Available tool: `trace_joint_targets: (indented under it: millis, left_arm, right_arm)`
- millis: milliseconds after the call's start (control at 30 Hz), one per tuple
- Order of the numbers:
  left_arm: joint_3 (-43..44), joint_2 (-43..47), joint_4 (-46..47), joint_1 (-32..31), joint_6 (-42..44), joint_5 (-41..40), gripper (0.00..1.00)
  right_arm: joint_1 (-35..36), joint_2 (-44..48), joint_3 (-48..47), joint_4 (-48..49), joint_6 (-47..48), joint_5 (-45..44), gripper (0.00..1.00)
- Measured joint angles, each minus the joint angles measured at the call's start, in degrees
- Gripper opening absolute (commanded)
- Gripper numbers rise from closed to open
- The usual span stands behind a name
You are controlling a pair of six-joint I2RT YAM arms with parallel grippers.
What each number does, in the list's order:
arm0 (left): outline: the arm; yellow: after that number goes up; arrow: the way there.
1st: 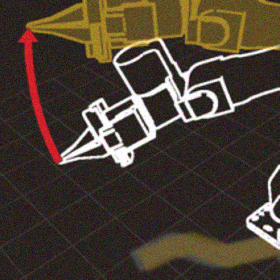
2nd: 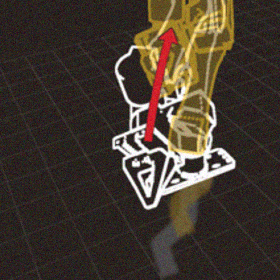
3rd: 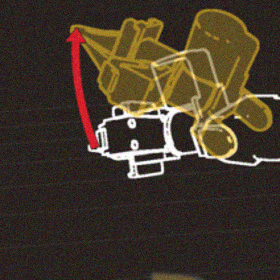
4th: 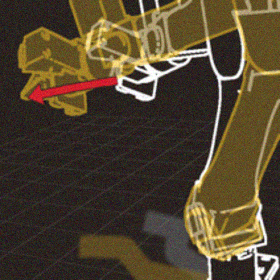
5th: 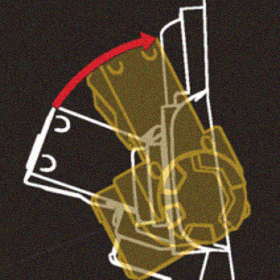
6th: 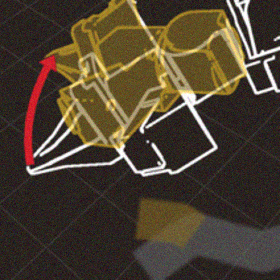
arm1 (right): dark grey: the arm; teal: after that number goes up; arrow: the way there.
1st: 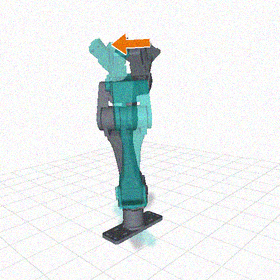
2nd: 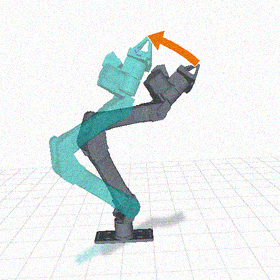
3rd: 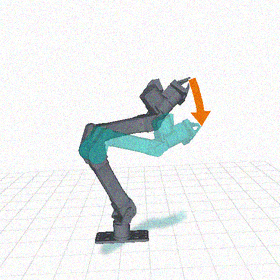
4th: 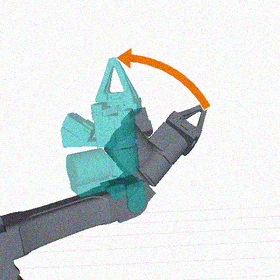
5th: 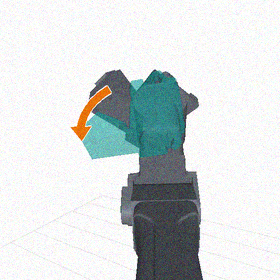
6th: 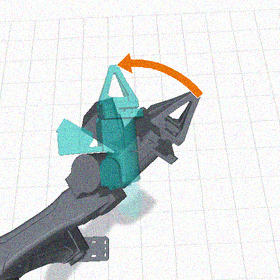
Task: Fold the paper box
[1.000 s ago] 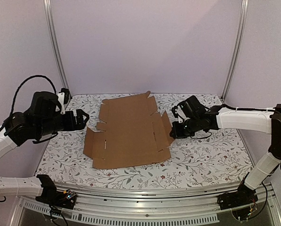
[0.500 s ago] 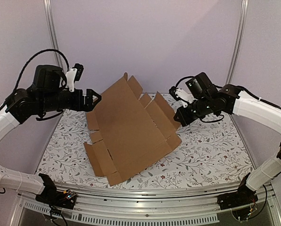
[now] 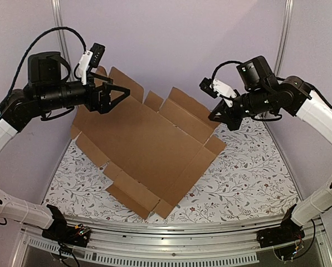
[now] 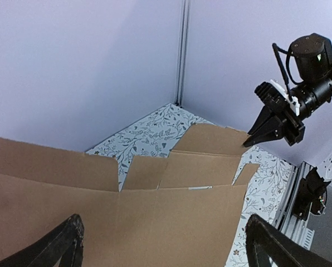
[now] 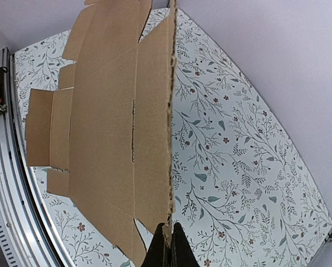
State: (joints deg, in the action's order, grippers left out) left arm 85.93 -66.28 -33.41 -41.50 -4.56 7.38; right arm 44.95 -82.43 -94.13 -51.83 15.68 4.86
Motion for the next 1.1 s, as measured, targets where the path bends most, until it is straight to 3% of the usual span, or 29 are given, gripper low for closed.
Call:
trace_joint_targets:
  millis: [233, 667, 933, 1100]
  left_arm:
    - [-0.39, 0.33, 3.87, -0.02, 4.96, 4.76, 1.00]
    - [-4.35, 10.40, 10.51, -0.09, 5.64, 17.25, 1.00]
    - [-4.35, 13.55, 13.49, -0.11, 4.11, 19.63, 1.00]
    - [-4.35, 12.61, 13.79, -0.11, 3.41, 18.86, 1.00]
  right_arm:
    - [0.00, 0.02, -7.37, -3.04, 5.16, 3.30, 0.00]
    - [0.42, 4.59, -14.38, -11.28, 2.43, 8.92, 0.00]
    - [0.55, 3.93, -18.84, -17.73, -1.81, 3.06, 0.00]
    - [0.66, -1.68, -18.88, -19.85, -3.61, -4.68, 0.00]
